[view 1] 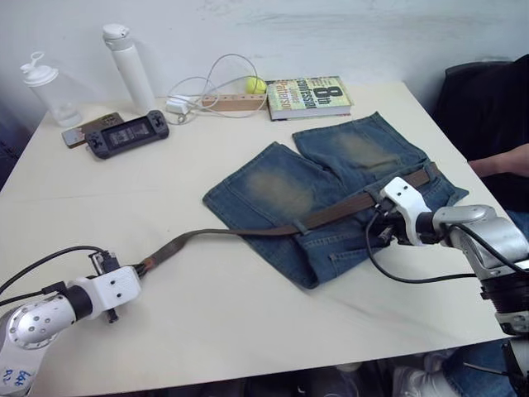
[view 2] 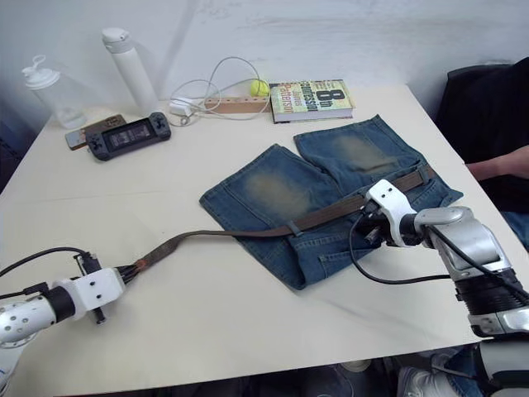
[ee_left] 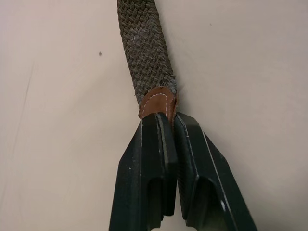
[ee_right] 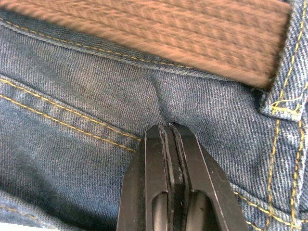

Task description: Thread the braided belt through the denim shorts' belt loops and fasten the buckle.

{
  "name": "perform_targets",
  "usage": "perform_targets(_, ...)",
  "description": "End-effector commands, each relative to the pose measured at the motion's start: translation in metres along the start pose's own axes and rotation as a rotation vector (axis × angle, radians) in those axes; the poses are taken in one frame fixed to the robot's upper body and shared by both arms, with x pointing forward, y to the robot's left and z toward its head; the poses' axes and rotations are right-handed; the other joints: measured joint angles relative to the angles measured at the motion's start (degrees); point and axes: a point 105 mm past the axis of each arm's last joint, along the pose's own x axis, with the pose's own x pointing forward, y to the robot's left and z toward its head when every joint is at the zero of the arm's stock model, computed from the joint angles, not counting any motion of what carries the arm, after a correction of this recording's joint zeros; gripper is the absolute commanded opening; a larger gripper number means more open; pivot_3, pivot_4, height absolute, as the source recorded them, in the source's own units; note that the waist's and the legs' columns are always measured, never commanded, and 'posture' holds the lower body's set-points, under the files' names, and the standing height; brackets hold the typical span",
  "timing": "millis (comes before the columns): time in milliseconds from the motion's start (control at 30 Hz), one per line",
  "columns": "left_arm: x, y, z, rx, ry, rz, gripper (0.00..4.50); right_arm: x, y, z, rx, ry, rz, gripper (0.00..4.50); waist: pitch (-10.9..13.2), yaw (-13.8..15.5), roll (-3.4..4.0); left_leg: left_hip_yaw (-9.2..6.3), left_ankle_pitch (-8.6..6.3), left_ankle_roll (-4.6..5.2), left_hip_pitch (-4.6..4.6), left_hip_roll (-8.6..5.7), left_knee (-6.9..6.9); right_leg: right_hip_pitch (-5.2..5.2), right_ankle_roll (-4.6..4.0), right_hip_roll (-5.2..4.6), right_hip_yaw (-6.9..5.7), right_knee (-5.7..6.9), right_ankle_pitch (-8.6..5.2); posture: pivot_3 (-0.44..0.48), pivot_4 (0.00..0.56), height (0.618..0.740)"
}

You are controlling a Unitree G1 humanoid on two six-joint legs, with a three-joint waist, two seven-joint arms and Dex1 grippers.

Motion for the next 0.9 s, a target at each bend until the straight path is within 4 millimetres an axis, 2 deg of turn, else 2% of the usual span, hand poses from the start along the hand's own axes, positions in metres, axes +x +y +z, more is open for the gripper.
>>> perform_targets(33,-0.006,-0.009,-0.018,-0.08,0.059,-0.025,0.06,0.008,0.001,-0.009,0.007,0.043,-0.003,0.0,0.0,-0.1,-0.01,0.0,-0.01,-0.01,0.0,0.01,-0.01,-0.01,0.0,0.0,0.0,0.0,0.0,0.0,0.15,0.74)
perform_targets(200,-0.02,-0.009,-0.032,-0.123,0.096,-0.035,0.06,0.009,0.001,-0.009,0.008,0.041,0.001,0.0,0.0,-0.3,-0.02,0.1,-0.04,-0.05,0.04,0.08,-0.05,-0.04,-0.06,0.04,0.01,0.03,-0.03,0.0,0.15,0.74)
perform_targets(333,-0.018,-0.014,-0.014,-0.194,-0.022,-0.08,0.06,0.009,0.002,-0.007,0.01,0.037,0.007,0.0,0.0,-0.3,-0.02,0.1,-0.05,-0.05,0.04,0.12,-0.07,-0.05,-0.11,0.05,0.0,0.02,-0.06,0.0,0.15,0.74)
perform_targets(433,-0.017,-0.017,0.012,-0.34,-0.184,-0.151,1.16,0.01,0.004,-0.005,0.009,0.031,0.015,0.0,0.0,-0.3,-0.02,0.11,-0.07,-0.02,0.04,0.12,-0.08,-0.04,-0.11,0.05,0.0,0.0,-0.06,0.0,0.15,0.74)
perform_targets(500,-0.024,-0.015,0.027,-0.373,-0.269,-0.218,2.01,0.008,0.005,-0.001,-0.002,0.017,0.028,0.0,0.0,-0.3,-0.17,0.12,-0.1,-0.01,0.01,0.13,-0.08,-0.05,-0.11,0.05,0.0,-0.02,-0.06,0.0,0.15,0.74)
perform_targets(667,-0.039,0.017,0.062,-0.422,-0.455,-0.275,4.23,-0.003,0.012,0.02,-0.077,-0.07,0.099,0.0,0.1,0.1,-0.09,0.08,-0.11,-0.04,-0.03,0.15,-0.07,-0.08,-0.14,0.05,-0.05,-0.03,-0.08,0.0,0.15,0.74)
perform_targets(700,-0.039,0.025,0.071,-0.427,-0.486,-0.29,4.44,-0.007,0.015,0.027,-0.089,-0.102,0.126,0.0,0.1,0.1,0.0,0.05,-0.1,-0.05,-0.08,0.16,-0.07,-0.13,-0.15,0.05,-0.08,-0.03,-0.08,0.0,0.15,0.74)
perform_targets(800,-0.034,0.036,0.12,-0.453,-0.612,-0.441,4.44,-0.031,0.022,0.047,-0.121,-0.183,0.189,0.0,0.6,0.4,0.5,0.03,-0.09,-0.06,-0.27,0.15,-0.07,-0.27,-0.15,0.05,-0.1,-0.02,-0.08,0.0,0.15,0.74)
perform_targets(833,-0.027,0.034,0.143,-0.461,-0.665,-0.519,4.48,-0.042,0.025,0.049,-0.152,-0.185,0.208,0.32,0.6,0.6,0.59,-0.02,-0.09,-0.06,-0.49,0.12,0.02,-0.42,-0.12,0.04,-0.13,0.01,-0.06,0.0,0.15,0.74)
perform_targets(900,-0.015,0.027,0.174,-0.461,-0.718,-0.63,4.5,-0.056,0.027,0.051,-0.183,-0.181,0.215,1.01,0.6,1.5,0.81,-0.1,-0.06,-0.06,-1.06,0.0,0.2,-1.01,-0.08,-0.03,-0.17,0.18,-0.04,0.0,0.15,0.74)
